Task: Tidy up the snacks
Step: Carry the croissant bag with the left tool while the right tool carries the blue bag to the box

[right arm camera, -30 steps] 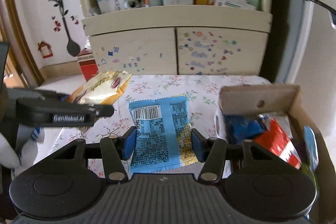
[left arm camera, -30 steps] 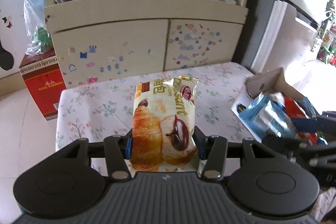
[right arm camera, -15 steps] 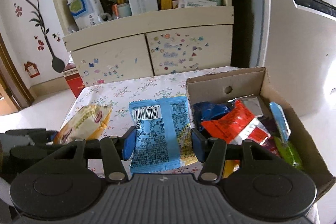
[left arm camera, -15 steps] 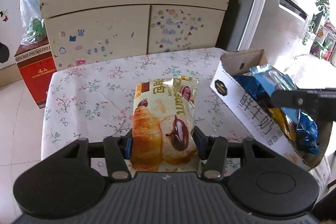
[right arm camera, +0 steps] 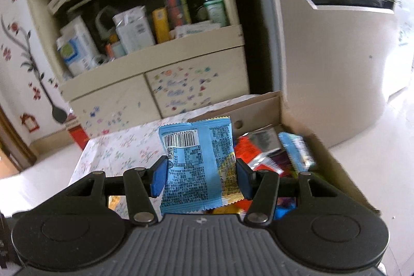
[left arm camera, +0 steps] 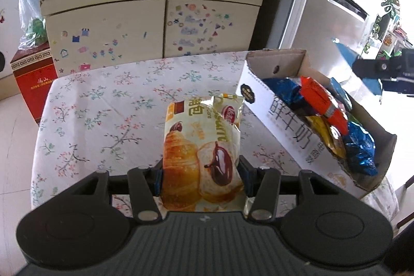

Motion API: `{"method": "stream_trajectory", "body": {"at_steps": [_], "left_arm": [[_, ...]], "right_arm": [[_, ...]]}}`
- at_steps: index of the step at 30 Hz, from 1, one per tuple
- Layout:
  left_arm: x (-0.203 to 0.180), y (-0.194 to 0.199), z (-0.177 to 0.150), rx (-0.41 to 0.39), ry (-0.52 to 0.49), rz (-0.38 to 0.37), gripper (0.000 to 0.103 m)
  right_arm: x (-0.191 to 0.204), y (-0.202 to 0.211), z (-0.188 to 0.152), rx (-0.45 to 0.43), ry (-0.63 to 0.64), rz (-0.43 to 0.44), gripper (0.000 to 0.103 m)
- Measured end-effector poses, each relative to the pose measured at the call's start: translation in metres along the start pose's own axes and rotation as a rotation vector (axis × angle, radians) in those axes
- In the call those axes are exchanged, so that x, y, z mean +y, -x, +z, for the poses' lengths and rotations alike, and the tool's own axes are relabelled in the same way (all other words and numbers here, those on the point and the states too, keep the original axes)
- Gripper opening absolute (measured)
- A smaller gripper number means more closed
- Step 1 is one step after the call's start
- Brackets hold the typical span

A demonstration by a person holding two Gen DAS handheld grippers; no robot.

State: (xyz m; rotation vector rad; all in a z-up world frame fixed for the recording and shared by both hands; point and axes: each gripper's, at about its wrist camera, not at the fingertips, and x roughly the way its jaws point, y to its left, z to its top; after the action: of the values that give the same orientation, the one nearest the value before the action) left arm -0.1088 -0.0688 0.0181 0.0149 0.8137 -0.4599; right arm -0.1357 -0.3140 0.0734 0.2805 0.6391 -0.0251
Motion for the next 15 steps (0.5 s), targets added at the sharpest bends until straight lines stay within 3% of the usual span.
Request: {"method": "stream_trajectory", "body": {"at_steps": [15], "left_arm": [[-0.084,-0.009,0.03,-0.023,-0.061,-0.141,0.052]], "right_arm": [[-0.06,0.012,0.004,-0.047,-0.225,-0.098,0.061]]}}
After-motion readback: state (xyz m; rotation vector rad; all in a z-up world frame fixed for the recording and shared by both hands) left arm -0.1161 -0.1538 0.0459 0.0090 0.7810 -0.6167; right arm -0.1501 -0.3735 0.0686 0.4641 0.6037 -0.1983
